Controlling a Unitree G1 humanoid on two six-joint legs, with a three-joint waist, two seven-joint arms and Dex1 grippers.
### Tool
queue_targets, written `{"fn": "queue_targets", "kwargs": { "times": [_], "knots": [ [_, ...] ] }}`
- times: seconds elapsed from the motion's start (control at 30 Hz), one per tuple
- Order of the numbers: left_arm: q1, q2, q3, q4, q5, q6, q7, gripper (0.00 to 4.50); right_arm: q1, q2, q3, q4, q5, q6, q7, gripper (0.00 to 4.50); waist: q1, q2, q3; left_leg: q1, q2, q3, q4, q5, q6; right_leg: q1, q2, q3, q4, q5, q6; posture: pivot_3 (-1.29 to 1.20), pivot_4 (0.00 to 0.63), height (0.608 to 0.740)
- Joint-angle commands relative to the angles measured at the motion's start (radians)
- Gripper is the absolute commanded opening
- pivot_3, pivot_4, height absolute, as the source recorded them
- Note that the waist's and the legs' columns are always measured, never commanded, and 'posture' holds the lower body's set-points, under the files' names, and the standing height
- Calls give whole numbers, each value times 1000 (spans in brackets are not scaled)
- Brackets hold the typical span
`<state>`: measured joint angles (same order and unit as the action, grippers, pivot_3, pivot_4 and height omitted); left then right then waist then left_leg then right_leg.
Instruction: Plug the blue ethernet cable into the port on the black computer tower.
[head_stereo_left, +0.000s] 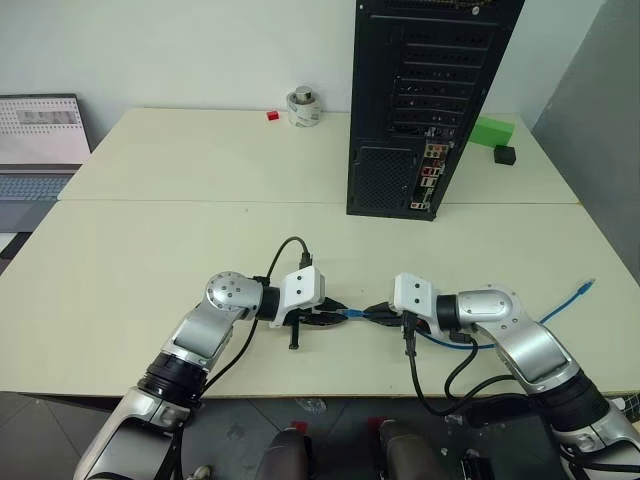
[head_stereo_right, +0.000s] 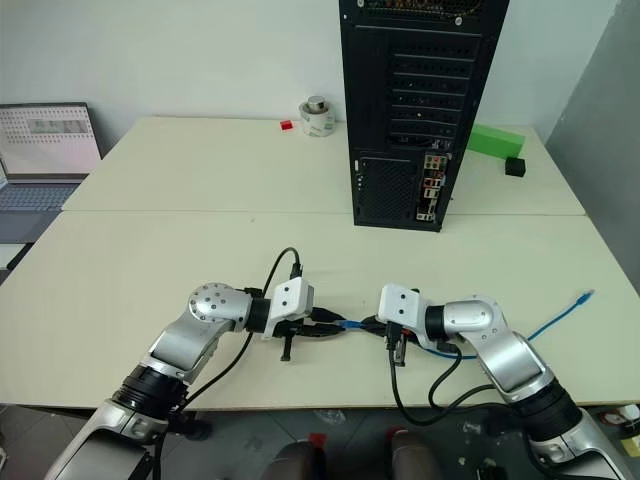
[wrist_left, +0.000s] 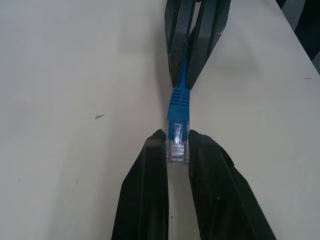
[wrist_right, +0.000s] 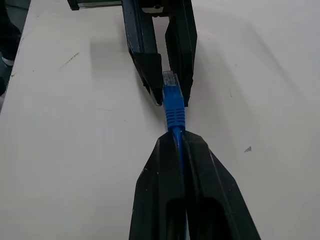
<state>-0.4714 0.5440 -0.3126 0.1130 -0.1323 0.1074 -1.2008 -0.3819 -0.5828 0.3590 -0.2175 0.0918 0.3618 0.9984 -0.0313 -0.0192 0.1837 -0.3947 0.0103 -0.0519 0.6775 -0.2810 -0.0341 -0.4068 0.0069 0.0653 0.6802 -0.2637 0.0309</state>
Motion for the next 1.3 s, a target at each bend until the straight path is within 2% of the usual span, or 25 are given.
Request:
{"fn": "queue_targets", "kwargs": {
  "times": [0.03,0.07,0.17,0.3,0.37,0.4,0.53,0.6,0.73,0.97,1.3],
  "knots": [
    [-3,-9,23,-4,-4,-36,17,306,-18,-7,5,-44,23,8,37,508,0,0,0,0,0,0,0,0,0,0,0,0,0,0,0,0,150,740],
    [-3,-10,24,-3,-6,-41,17,306,-18,-9,4,-43,22,6,40,593,0,0,0,0,0,0,0,0,0,0,0,0,0,0,0,0,150,740],
    [-2,-13,29,8,4,-95,34,306,-25,-17,-10,-41,27,4,47,1398,0,0,0,0,0,0,0,0,0,0,0,0,0,0,0,0,150,740],
    [22,-20,48,19,8,-241,65,298,-38,-27,-90,-58,90,38,51,2477,1,0,0,0,0,0,0,0,0,0,0,0,0,0,0,0,150,740],
    [25,-23,57,43,44,-364,108,298,-31,-21,-142,-80,151,94,37,3106,2,0,0,0,0,0,0,0,0,0,-1,0,0,0,0,0,150,740],
    [24,-25,62,63,74,-442,140,298,-24,-18,-169,-95,189,137,32,3246,2,0,0,0,0,-1,0,0,0,0,-1,0,0,0,0,0,150,740],
    [8,-24,77,167,212,-781,293,298,4,-1,-246,-154,306,275,-11,3286,3,0,0,0,0,-1,0,0,0,0,-1,0,0,0,0,0,150,740],
    [-16,-18,99,238,336,-992,428,298,11,19,-280,-184,360,349,-50,3286,3,0,0,0,0,-1,0,0,0,0,-4,0,0,0,0,0,150,740],
    [-55,-10,134,332,508,-1209,625,298,3,68,-301,-214,407,422,-133,3286,3,0,0,0,-1,-1,0,0,0,0,-6,0,0,0,0,0,150,740],
    [-82,-2,149,383,718,-1335,852,298,-31,131,-292,-220,461,493,-216,3286,2,0,0,0,-1,-1,0,0,0,0,-6,-1,0,0,0,0,150,740],
    [-97,19,133,375,834,-1324,1032,298,-59,169,-268,-184,500,527,-249,3286,2,0,0,-1,-2,-1,0,0,0,0,-6,-3,0,0,0,0,150,740]
  ]
}}
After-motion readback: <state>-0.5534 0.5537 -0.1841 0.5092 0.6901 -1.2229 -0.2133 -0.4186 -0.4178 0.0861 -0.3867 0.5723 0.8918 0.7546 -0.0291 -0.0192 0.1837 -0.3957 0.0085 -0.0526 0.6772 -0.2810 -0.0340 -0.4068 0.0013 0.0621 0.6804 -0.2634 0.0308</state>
